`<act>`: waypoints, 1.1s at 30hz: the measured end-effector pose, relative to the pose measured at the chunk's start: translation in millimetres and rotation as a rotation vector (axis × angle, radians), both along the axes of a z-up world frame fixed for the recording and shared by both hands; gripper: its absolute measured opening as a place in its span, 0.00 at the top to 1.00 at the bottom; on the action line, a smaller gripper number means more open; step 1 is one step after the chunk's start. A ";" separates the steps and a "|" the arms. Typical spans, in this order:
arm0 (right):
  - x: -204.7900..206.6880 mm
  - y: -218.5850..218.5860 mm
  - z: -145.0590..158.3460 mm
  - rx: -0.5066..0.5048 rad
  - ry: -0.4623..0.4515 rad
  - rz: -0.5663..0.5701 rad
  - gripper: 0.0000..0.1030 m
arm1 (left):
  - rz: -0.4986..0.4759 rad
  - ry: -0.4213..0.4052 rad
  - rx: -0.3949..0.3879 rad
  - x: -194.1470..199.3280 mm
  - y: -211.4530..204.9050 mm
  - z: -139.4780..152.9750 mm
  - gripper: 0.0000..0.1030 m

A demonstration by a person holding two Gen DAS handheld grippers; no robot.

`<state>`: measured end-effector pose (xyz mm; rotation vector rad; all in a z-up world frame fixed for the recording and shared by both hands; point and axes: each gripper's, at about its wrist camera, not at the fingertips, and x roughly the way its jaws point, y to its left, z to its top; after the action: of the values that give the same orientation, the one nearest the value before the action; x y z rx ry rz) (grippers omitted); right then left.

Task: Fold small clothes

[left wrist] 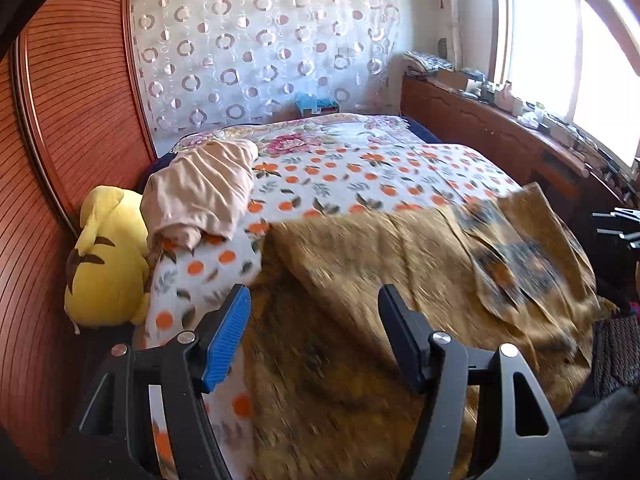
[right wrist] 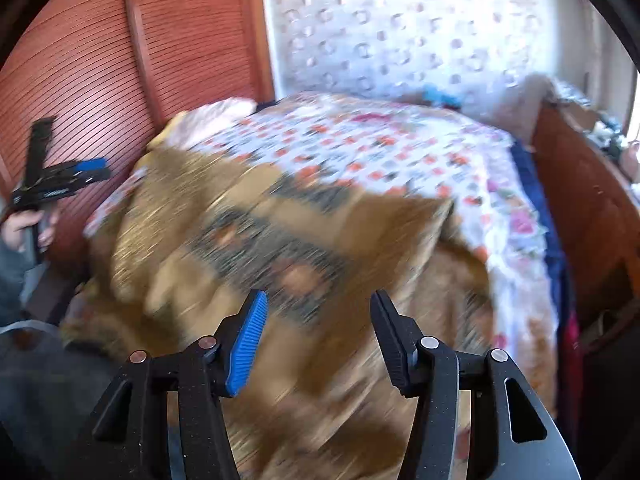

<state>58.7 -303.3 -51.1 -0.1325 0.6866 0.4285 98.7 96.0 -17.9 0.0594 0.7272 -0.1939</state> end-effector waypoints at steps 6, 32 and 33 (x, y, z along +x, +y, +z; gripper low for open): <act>68.3 -10.1 -5.5 -0.057 -0.043 -0.106 0.43 | -0.010 0.047 -0.040 48.6 2.7 -20.9 0.35; 151.4 -19.0 -56.1 -0.034 0.148 -0.132 0.36 | -0.011 0.198 -0.005 97.1 -3.6 -83.8 0.27; 148.9 -17.3 -55.6 -0.043 0.145 -0.130 0.39 | -0.010 0.203 -0.017 98.3 -1.4 -83.3 0.27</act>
<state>207.5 -320.6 -106.7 -0.0979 0.8428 0.3008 197.0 94.6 -101.1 0.0269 0.9278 -0.2176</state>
